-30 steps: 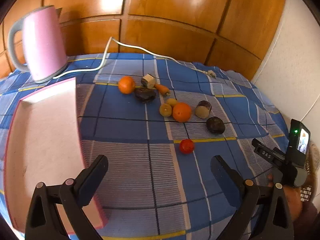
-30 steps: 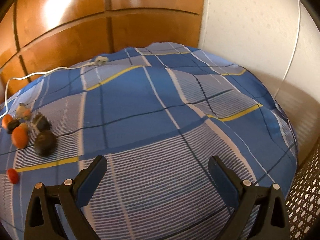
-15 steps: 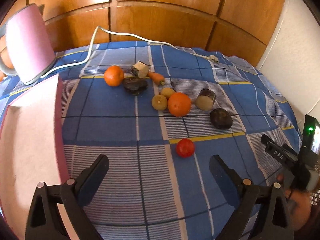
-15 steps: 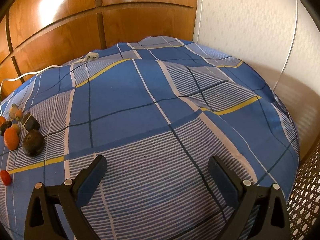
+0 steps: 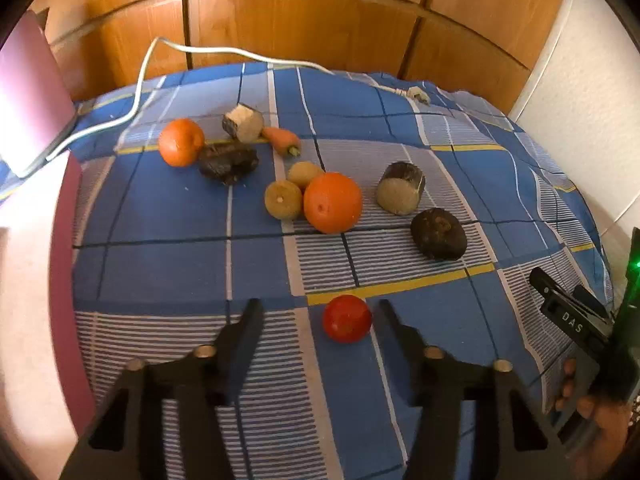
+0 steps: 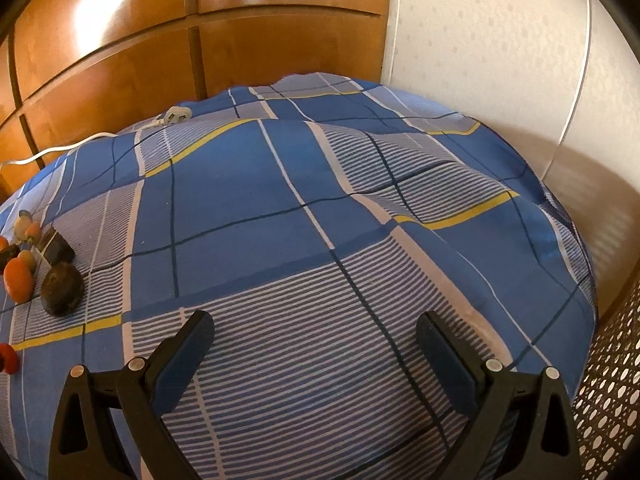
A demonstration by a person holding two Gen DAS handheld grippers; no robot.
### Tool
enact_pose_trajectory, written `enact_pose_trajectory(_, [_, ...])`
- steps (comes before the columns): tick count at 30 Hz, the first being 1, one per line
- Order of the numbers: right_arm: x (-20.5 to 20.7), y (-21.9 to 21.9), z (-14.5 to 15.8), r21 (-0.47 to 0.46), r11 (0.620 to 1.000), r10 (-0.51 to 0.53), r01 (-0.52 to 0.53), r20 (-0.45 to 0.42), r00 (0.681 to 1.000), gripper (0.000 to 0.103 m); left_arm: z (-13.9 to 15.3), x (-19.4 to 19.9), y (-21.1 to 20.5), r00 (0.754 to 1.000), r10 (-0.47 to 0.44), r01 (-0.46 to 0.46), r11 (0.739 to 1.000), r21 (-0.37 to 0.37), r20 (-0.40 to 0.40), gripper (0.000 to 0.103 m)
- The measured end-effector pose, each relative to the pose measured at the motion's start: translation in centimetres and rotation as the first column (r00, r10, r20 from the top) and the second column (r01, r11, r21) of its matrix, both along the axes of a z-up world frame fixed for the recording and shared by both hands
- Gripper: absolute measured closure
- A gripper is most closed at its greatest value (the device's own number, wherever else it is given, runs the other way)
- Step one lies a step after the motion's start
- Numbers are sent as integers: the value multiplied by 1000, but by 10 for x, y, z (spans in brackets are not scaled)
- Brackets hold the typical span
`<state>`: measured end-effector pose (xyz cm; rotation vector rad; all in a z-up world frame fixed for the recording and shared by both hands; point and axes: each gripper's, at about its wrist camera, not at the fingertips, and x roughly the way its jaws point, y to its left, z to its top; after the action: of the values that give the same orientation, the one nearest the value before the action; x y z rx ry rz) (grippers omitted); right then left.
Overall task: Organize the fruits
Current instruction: 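Close the left tool on the red cherry tomato and lift it, then carry the tomato into the tray and open the left tool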
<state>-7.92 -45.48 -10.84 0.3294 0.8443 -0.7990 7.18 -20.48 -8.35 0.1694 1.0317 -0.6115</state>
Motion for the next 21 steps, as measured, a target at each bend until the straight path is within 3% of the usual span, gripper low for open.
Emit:
enact_pose_trajectory(2, [0, 1, 0, -2, 1000, 1, -1, 2, 1000, 1, -3, 0, -1, 1000, -13, 13, 1000, -3, -11, 76])
enact_pose_trajectory(8, [-1, 0, -2, 12, 1000, 2, -2, 18, 1000, 1, 1, -4, 9, 1000, -20, 19, 999, -51, -14, 78])
enact_pose_trajectory(14, [0, 0, -3, 10, 1000, 1, -1, 24, 1000, 0, 43, 5, 73, 991, 129, -121, 976, -179, 34, 78])
enact_pose_trajectory(17, [0, 0, -3, 11, 1000, -2, 2, 27, 1000, 0, 57, 16, 120, 964, 259, -242, 949, -201, 59, 77])
enact_pose_trajectory(21, [1, 0, -3, 9, 1000, -5, 5, 25, 1000, 0, 53, 32, 181, 905, 417, -403, 904, -141, 86, 77])
